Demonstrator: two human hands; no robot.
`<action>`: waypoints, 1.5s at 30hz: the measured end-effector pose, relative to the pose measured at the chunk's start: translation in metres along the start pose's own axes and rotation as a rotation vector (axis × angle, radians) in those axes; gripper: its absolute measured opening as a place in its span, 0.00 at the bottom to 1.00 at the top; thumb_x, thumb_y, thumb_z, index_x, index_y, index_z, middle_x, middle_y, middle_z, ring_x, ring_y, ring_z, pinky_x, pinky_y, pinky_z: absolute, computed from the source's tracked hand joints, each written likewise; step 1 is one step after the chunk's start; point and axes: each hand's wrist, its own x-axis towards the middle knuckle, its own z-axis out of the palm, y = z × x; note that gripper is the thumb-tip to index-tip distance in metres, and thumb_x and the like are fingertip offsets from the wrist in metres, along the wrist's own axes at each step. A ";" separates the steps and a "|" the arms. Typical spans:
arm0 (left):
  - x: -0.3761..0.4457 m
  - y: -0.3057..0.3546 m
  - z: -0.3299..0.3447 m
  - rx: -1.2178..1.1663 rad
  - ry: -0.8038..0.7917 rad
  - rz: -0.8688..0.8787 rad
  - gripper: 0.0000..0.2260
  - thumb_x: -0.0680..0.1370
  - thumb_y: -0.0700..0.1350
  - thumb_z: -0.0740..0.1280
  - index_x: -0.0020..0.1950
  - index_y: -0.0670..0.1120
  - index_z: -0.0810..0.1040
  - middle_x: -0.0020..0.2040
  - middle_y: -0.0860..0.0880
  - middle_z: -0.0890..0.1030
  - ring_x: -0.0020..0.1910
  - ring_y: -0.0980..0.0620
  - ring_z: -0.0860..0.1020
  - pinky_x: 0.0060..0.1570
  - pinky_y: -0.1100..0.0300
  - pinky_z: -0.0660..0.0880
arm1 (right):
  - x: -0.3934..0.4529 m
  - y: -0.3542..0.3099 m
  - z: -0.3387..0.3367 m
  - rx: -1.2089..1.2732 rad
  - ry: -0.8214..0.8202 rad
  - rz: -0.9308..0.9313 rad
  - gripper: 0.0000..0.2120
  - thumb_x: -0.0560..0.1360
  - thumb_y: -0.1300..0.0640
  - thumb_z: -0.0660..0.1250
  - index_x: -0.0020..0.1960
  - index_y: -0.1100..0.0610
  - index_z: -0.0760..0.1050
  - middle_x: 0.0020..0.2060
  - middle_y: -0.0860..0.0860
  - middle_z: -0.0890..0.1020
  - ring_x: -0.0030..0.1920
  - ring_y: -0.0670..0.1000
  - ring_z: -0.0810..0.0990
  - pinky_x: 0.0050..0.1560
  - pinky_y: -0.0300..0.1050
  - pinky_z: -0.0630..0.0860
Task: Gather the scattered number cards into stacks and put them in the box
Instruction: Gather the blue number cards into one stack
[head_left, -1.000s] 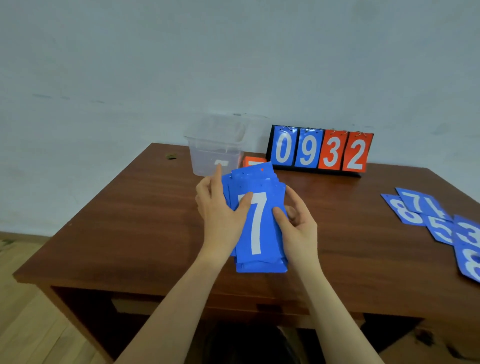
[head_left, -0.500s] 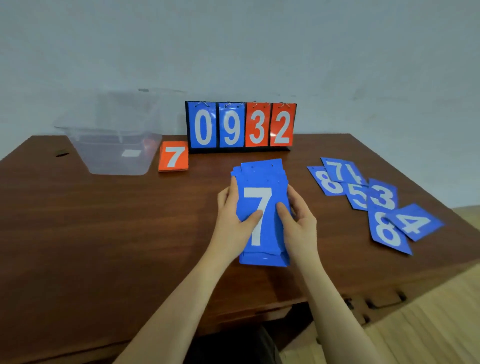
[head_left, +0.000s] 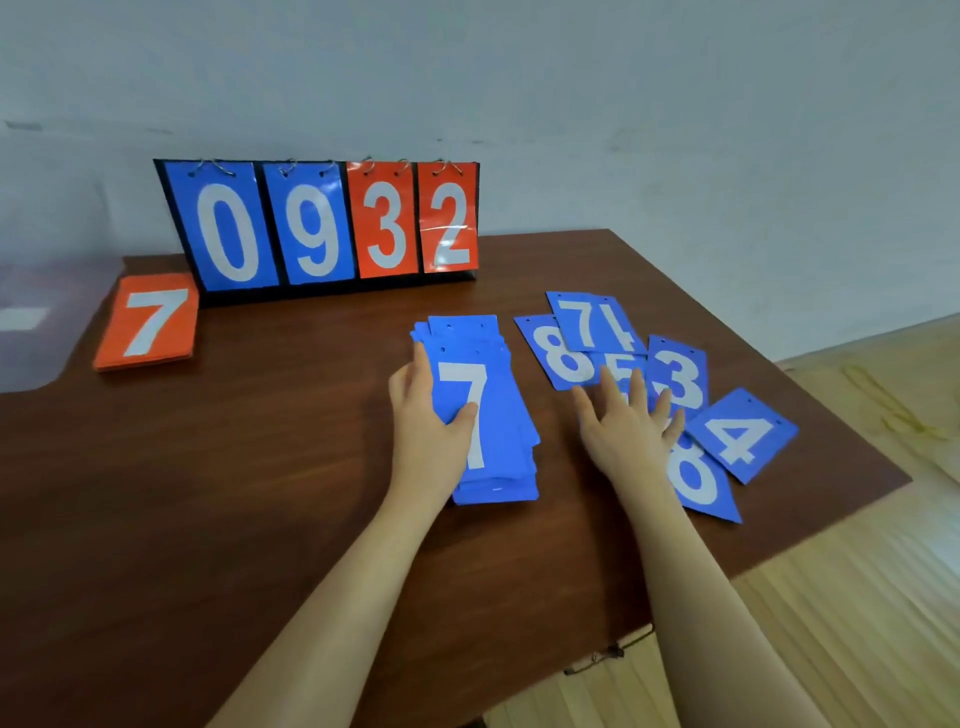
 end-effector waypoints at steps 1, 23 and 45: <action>0.003 -0.002 0.003 0.012 0.002 -0.007 0.34 0.76 0.38 0.66 0.76 0.51 0.51 0.67 0.51 0.60 0.58 0.63 0.64 0.46 0.83 0.62 | 0.004 0.001 0.002 -0.037 -0.033 0.023 0.31 0.77 0.33 0.43 0.76 0.43 0.48 0.77 0.51 0.47 0.76 0.61 0.40 0.73 0.64 0.38; -0.066 -0.025 -0.114 0.096 0.246 -0.030 0.33 0.75 0.38 0.67 0.75 0.52 0.56 0.63 0.55 0.62 0.57 0.65 0.66 0.47 0.83 0.62 | -0.102 -0.091 0.026 0.426 0.020 -0.478 0.20 0.76 0.56 0.64 0.67 0.51 0.70 0.66 0.49 0.71 0.67 0.53 0.67 0.66 0.54 0.59; -0.108 -0.011 -0.124 0.133 0.225 0.002 0.32 0.76 0.38 0.65 0.76 0.52 0.53 0.69 0.52 0.61 0.61 0.62 0.65 0.47 0.83 0.65 | -0.157 -0.053 0.005 0.810 0.135 -0.312 0.16 0.76 0.66 0.62 0.62 0.56 0.69 0.58 0.50 0.73 0.59 0.48 0.73 0.54 0.33 0.68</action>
